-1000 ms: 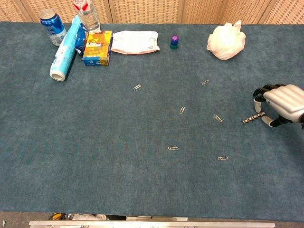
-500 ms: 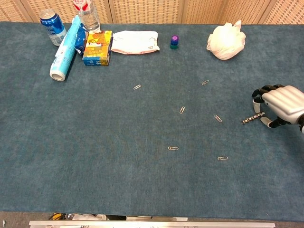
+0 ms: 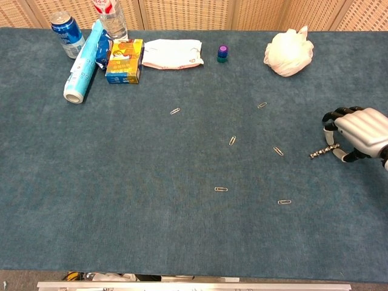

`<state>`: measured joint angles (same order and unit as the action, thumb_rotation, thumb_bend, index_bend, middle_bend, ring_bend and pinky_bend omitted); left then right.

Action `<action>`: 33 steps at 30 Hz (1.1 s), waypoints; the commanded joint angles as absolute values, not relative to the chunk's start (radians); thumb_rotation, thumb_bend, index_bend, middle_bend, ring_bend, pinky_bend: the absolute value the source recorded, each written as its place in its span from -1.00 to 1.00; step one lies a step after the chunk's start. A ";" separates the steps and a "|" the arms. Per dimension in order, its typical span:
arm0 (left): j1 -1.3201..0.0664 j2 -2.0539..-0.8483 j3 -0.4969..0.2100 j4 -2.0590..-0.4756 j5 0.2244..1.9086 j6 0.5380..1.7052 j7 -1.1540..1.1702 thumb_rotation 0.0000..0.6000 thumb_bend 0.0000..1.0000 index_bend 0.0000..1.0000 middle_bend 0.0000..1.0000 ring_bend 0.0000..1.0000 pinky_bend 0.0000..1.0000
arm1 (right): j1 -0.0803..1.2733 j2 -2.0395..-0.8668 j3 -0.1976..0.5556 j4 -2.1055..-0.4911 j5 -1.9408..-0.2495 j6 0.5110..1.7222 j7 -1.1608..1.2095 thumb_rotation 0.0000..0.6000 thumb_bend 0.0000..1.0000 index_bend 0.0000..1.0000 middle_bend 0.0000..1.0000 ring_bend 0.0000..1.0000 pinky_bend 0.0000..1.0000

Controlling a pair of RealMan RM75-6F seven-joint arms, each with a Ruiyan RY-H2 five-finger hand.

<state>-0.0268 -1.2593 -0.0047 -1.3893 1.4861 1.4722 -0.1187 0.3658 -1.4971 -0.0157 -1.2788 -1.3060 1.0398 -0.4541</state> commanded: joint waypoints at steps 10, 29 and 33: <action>-0.027 -1.258 -0.005 -1.392 1.485 1.471 -0.116 1.00 -0.85 -0.13 -0.05 -0.26 -0.03 | 0.358 -1.488 -0.012 -1.292 -1.312 1.056 -0.442 1.00 -0.32 0.26 -0.54 -0.72 -0.64; -0.028 -1.257 -0.008 -1.396 1.484 1.472 -0.113 1.00 -0.85 -0.13 -0.05 -0.26 -0.03 | 0.341 -1.352 -0.002 -1.490 -1.359 1.124 -0.399 1.00 -0.32 0.26 -0.54 -0.72 -0.64; -0.028 -1.255 -0.008 -1.396 1.484 1.472 -0.115 1.00 -0.85 -0.13 -0.05 -0.26 -0.03 | 0.346 -1.351 0.000 -1.502 -1.361 1.121 -0.404 1.00 -0.32 0.26 -0.54 -0.72 -0.64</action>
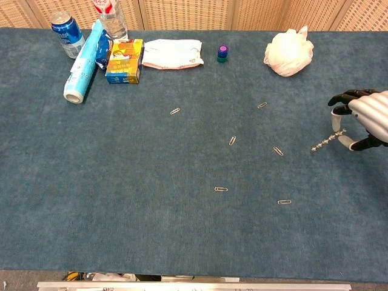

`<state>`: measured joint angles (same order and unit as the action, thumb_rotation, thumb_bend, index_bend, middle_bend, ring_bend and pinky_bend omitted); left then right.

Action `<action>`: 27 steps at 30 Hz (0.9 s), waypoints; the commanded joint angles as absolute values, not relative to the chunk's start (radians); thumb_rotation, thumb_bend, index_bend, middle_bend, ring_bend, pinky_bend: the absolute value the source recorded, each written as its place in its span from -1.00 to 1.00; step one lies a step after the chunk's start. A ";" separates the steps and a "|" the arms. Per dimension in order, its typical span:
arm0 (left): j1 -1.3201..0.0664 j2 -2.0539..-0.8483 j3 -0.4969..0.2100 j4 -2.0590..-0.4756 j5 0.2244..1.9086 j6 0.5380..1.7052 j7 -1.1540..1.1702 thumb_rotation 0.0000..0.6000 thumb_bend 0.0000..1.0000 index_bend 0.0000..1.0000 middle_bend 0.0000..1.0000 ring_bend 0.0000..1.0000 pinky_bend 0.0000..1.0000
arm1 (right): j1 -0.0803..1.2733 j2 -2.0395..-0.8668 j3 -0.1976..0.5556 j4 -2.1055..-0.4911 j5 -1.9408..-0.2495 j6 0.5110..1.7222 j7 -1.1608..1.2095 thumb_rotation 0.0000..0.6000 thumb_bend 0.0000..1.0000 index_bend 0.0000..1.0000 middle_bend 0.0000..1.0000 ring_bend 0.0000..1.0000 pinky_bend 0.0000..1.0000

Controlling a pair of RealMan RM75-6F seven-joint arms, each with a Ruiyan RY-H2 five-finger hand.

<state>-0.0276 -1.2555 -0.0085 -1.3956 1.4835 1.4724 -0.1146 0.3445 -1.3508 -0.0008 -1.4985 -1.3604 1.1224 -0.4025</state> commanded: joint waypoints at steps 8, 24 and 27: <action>-0.024 -1.254 -0.009 -1.393 1.481 1.476 -0.120 1.00 -0.85 -0.13 -0.05 -0.26 -0.03 | 0.363 -1.346 0.013 -1.525 -1.366 1.117 -0.420 1.00 -0.32 0.26 -0.54 -0.72 -0.64; -0.018 -1.245 -0.013 -1.386 1.482 1.490 -0.130 1.00 -0.85 -0.13 -0.05 -0.26 -0.03 | 0.420 -1.349 0.043 -1.585 -1.361 1.086 -0.490 1.00 -0.32 0.26 -0.54 -0.72 -0.64; -0.016 -1.244 -0.013 -1.383 1.481 1.492 -0.134 1.00 -0.85 -0.13 -0.05 -0.26 -0.03 | 0.431 -1.358 0.044 -1.588 -1.357 1.075 -0.502 1.00 -0.32 0.26 -0.54 -0.72 -0.64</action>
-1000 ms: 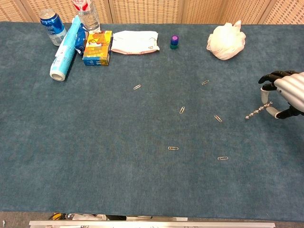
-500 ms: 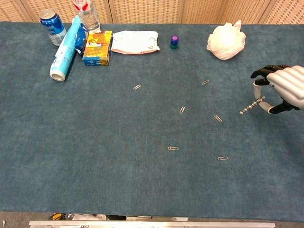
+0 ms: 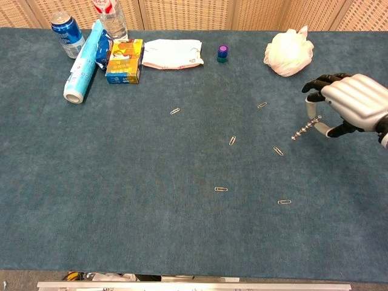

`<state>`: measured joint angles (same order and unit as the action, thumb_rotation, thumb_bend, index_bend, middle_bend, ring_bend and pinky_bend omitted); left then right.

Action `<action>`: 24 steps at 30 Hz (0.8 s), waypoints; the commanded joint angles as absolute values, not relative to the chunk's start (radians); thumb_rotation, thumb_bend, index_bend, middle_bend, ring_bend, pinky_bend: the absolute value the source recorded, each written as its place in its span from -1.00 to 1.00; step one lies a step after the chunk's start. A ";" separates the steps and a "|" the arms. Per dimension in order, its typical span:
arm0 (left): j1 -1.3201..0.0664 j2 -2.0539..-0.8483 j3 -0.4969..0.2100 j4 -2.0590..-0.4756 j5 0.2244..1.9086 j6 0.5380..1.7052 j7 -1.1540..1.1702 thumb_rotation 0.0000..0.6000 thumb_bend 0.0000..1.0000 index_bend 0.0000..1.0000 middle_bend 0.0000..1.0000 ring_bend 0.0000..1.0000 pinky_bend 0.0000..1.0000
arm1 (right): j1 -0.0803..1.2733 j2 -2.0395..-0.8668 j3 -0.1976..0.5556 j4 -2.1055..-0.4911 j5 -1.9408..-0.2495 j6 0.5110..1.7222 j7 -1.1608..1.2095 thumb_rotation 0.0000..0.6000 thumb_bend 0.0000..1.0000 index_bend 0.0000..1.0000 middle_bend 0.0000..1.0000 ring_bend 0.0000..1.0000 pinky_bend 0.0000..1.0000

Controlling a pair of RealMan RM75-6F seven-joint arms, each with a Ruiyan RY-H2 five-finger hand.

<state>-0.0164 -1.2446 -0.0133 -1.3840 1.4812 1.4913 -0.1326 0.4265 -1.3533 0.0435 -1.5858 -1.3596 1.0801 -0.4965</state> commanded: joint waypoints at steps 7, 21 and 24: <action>-0.009 -1.246 -0.013 -1.371 1.478 1.496 -0.148 1.00 -0.85 -0.13 -0.05 -0.26 -0.03 | 0.450 -1.378 0.041 -1.595 -1.352 1.060 -0.528 1.00 -0.32 0.26 -0.54 -0.72 -0.64; 0.000 -1.254 -0.011 -1.351 1.475 1.498 -0.170 1.00 -0.85 -0.13 -0.05 -0.26 -0.03 | 0.475 -1.418 0.028 -1.589 -1.335 1.037 -0.565 1.00 -0.32 0.26 -0.54 -0.72 -0.64; 0.001 -1.256 -0.011 -1.348 1.475 1.497 -0.171 1.00 -0.85 -0.13 -0.05 -0.26 -0.03 | 0.475 -1.417 0.023 -1.592 -1.336 1.037 -0.562 1.00 -0.32 0.26 -0.54 -0.72 -0.64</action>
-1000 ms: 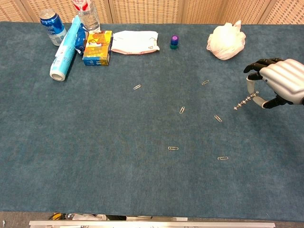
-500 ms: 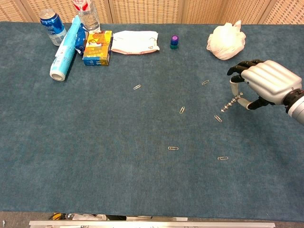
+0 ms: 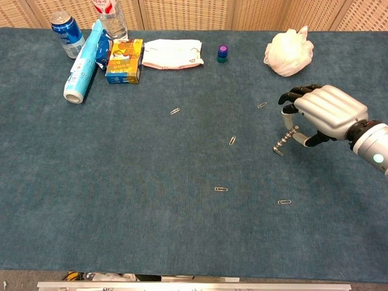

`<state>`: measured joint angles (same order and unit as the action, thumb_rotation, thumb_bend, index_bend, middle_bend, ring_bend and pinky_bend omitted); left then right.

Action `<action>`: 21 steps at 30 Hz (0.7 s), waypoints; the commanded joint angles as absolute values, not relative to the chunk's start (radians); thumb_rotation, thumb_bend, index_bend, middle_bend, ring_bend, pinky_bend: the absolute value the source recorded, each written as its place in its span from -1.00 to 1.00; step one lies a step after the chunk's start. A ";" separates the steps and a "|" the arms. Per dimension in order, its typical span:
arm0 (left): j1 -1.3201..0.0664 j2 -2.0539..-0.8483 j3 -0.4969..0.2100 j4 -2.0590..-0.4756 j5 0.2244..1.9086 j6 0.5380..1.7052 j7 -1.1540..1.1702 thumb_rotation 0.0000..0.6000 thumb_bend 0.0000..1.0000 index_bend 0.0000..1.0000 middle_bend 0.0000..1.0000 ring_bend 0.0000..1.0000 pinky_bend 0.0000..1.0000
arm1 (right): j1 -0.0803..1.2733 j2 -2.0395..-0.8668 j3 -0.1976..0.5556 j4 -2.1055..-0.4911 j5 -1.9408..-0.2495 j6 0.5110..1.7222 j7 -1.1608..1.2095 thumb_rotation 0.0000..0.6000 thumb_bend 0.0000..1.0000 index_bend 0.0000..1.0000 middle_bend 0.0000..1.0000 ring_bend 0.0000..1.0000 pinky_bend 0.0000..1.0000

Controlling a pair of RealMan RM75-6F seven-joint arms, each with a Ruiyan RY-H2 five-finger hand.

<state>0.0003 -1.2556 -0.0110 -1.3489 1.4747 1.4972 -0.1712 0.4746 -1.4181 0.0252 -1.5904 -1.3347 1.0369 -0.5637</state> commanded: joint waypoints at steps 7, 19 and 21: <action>0.002 -1.259 -0.013 -1.344 1.471 1.494 -0.173 1.00 -0.85 -0.13 -0.05 -0.26 -0.03 | 0.464 -1.384 0.000 -1.640 -1.380 1.064 -0.541 1.00 -0.32 0.26 -0.54 -0.72 -0.64; -0.007 -1.254 -0.025 -1.354 1.467 1.492 -0.158 1.00 -0.85 -0.13 -0.05 -0.26 -0.03 | 0.416 -1.301 -0.072 -1.721 -1.482 1.126 -0.519 1.00 -0.32 0.26 -0.54 -0.72 -0.64; -0.012 -1.251 -0.028 -1.358 1.469 1.490 -0.149 1.00 -0.85 -0.13 -0.05 -0.26 -0.03 | 0.406 -1.289 -0.088 -1.736 -1.501 1.136 -0.520 1.00 -0.32 0.26 -0.54 -0.72 -0.64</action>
<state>-0.0098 -1.2526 -0.0265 -1.3557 1.4686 1.4908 -0.1520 0.4128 -1.2959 -0.0792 -1.7269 -1.4909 1.1294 -0.5201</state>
